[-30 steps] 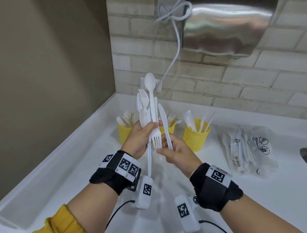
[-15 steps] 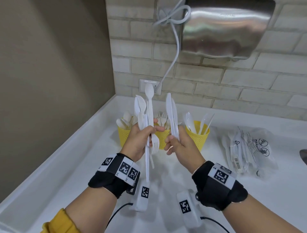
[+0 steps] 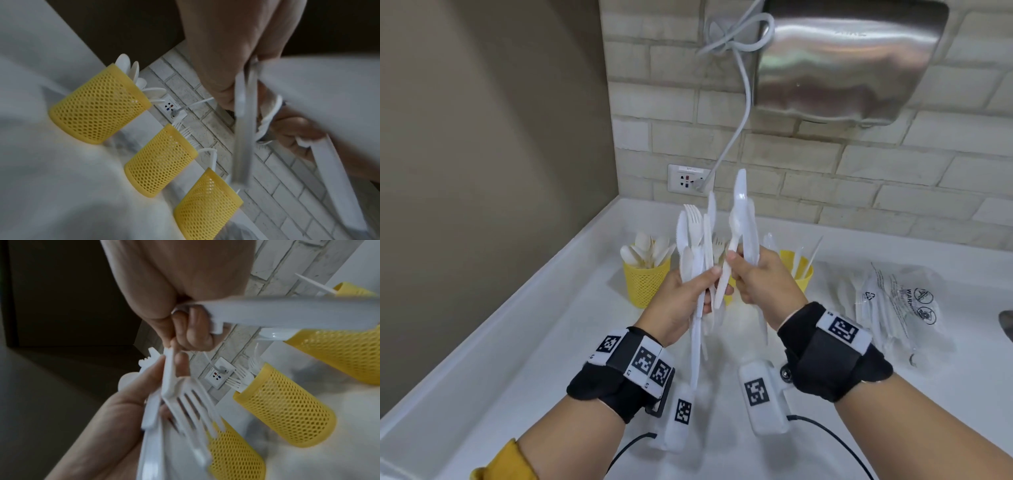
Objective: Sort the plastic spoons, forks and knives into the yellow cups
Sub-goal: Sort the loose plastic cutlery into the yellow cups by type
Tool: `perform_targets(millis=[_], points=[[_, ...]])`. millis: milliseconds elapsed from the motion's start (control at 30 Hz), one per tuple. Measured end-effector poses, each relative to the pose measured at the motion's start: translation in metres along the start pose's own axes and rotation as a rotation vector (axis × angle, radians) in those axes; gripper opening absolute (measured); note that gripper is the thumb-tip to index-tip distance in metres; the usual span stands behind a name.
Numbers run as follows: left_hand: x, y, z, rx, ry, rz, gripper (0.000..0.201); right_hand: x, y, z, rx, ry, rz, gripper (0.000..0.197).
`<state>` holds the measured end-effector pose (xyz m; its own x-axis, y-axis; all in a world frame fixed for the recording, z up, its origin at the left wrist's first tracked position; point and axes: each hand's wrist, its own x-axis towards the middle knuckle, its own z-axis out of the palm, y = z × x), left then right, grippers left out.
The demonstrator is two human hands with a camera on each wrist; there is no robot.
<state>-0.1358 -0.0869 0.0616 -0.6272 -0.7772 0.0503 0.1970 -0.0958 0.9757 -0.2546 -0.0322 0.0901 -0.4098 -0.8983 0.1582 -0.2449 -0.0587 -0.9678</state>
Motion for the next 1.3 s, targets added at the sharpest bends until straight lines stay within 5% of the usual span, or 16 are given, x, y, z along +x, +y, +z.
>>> perform_targets(millis=[300,500,700,833,900,967,1100,1200,1300], points=[[0.002,0.004,0.002,-0.080,0.046,0.003,0.028,-0.008,0.009,0.008,-0.153,0.086,-0.085,0.023],[0.002,-0.002,0.001,-0.058,0.026,-0.019,0.011,-0.010,-0.017,0.003,0.171,0.046,-0.079,0.013],[0.005,0.001,-0.001,-0.175,0.060,-0.001,0.023,-0.023,-0.003,0.019,-0.174,-0.108,-0.231,0.019],[0.004,0.000,0.000,-0.156,0.045,-0.003,0.030,-0.028,0.007,0.024,-0.409,-0.046,-0.342,0.032],[0.003,0.000,0.003,-0.167,0.046,-0.015,0.034,-0.025,0.008,0.026,-0.503,-0.030,-0.381,0.020],[0.003,-0.001,0.004,-0.179,0.042,-0.033,0.040,-0.023,0.009,0.027,-0.518,-0.021,-0.361,0.009],[0.003,-0.003,0.001,-0.245,0.035,-0.052,0.040,-0.022,0.006,0.023,-0.514,-0.112,-0.317,0.031],[0.001,-0.003,0.001,-0.241,0.015,-0.039,0.039,-0.018,0.007,0.017,-0.460,-0.141,-0.252,0.013],[0.002,-0.001,0.004,-0.243,0.017,0.009,0.031,-0.016,0.012,0.017,-0.386,-0.132,-0.189,0.022]])
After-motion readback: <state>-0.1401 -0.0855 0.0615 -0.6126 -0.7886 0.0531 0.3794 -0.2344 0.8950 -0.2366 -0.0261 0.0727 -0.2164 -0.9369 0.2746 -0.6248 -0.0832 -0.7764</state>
